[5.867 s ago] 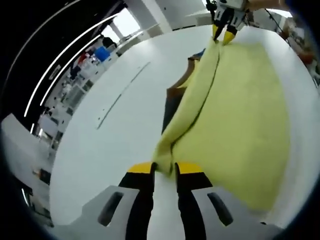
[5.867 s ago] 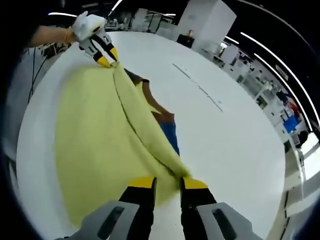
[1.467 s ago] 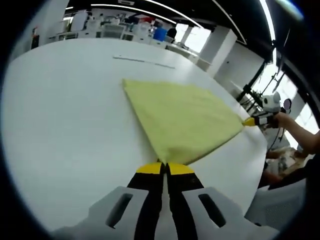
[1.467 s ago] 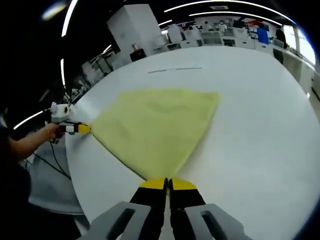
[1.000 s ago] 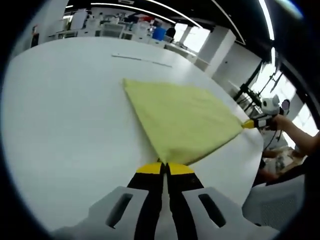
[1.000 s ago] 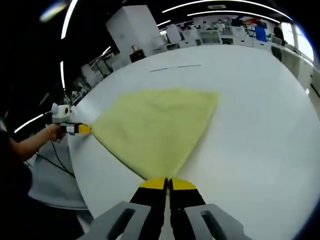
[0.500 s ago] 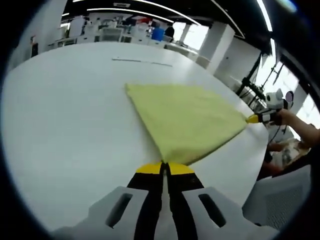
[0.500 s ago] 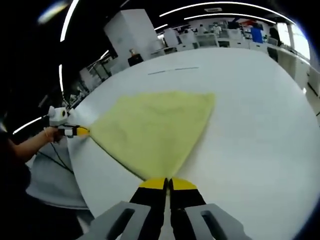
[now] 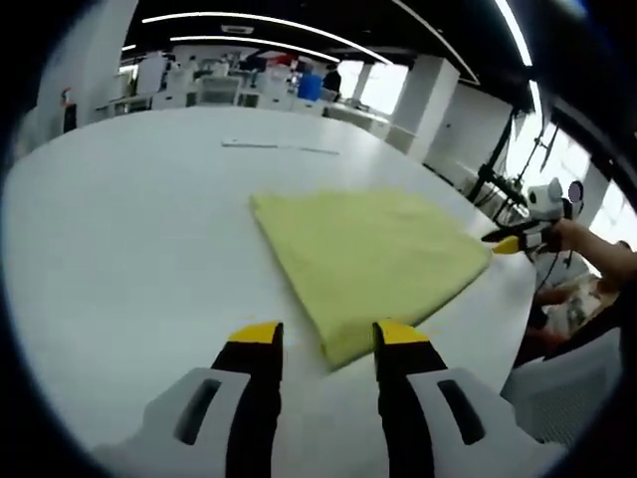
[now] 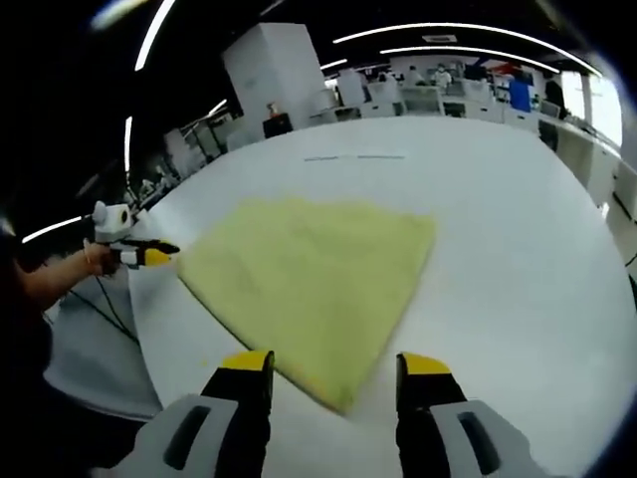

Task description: Fold the garment on the visible template until the final outline fits inside the template.

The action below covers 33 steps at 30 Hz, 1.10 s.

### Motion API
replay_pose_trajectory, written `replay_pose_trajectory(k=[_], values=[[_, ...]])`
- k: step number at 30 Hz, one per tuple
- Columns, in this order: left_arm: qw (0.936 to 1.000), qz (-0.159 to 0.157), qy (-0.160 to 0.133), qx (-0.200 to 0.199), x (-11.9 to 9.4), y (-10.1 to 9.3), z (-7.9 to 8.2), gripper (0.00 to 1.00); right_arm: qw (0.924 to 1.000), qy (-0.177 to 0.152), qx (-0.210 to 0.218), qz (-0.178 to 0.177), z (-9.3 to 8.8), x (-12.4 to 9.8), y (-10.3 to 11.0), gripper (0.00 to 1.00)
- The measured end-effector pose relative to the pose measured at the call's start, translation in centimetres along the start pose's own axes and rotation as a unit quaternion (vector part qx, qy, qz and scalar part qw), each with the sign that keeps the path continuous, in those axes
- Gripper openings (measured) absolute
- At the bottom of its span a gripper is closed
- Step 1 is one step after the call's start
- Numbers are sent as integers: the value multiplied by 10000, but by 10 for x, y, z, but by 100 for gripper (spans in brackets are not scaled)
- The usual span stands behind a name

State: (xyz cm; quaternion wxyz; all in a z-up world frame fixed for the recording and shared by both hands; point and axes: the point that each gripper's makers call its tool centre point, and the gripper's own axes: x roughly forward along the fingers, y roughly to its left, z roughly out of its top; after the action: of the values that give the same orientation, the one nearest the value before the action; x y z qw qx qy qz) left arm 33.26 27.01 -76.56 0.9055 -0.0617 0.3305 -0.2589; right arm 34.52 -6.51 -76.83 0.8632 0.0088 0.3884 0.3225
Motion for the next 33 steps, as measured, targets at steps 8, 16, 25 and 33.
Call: replay_pose_trajectory(k=[8, 16, 25, 33], values=[[9992, -20, -319, 247, -9, -9, 24, 53, 9989, -141, -448, 69, 15, -7, 15, 71], [9969, 48, -620, 489, -27, -19, 48, 66, 9977, -408, -541, 95, 31, -21, 29, 83], [9952, 21, -922, 314, -42, -26, 60, 80, 9953, -703, -648, 127, 46, -34, 46, 94], [9945, 144, -934, 444, -48, -26, 60, 94, 9941, -862, -652, 108, 52, -39, 52, 99]])
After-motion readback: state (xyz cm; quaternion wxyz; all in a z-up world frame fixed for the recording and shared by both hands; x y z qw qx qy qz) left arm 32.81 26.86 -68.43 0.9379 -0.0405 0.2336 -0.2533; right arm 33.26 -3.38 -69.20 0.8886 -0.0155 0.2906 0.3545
